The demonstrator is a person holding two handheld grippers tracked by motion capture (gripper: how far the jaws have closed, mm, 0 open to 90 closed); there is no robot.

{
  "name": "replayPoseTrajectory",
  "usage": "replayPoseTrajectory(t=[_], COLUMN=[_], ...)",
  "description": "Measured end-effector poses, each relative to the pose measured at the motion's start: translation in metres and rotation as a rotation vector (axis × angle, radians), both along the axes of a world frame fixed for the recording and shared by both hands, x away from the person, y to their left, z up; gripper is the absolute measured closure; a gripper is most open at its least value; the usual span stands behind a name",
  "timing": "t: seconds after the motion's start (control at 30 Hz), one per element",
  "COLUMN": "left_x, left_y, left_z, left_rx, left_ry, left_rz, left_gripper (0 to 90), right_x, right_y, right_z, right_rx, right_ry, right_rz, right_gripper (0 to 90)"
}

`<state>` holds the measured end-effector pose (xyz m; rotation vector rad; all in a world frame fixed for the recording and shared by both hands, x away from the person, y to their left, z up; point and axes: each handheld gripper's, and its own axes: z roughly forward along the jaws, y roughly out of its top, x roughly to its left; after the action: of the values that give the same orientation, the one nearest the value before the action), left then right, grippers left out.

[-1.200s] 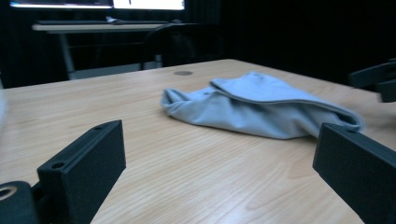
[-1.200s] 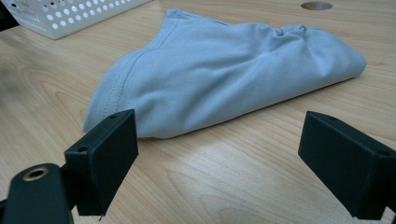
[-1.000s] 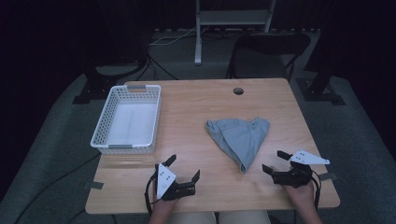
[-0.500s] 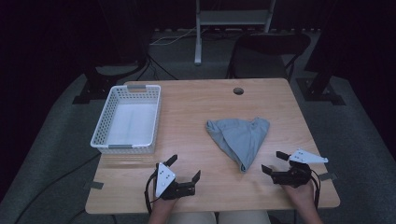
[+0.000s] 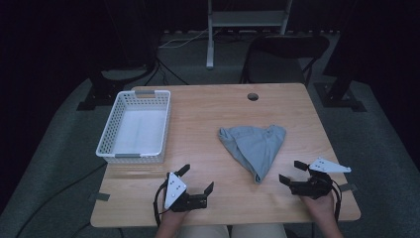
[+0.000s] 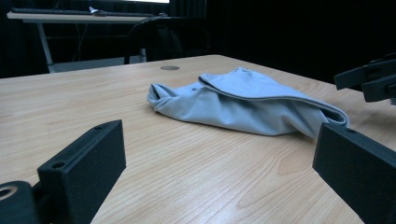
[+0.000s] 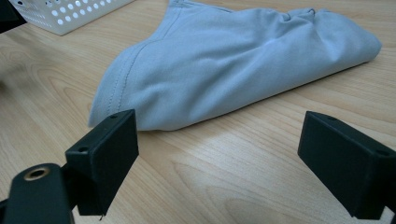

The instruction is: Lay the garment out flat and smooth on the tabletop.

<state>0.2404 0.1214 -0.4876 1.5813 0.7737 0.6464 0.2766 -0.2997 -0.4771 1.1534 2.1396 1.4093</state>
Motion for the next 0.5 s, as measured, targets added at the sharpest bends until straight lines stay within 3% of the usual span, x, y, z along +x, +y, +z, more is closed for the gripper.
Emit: replayPoseTrajectory(t=[0.17, 0.5], left_x=[0.0, 0.0], left_y=[0.0, 0.0], left_z=[0.0, 0.0], left_rx=[0.002, -0.004], left_ry=[-0.009, -0.004], left_rz=[-0.016, -0.01], left_gripper=[3.7, 3.7], right_x=[-0.002, -0.004], right_y=[-0.004, -0.007], right_z=[0.002, 0.017], right_rx=[0.038, 0.039], right_ry=[-0.007, -0.038], right_rz=[-0.004, -0.009], right_gripper=[13.3, 13.3])
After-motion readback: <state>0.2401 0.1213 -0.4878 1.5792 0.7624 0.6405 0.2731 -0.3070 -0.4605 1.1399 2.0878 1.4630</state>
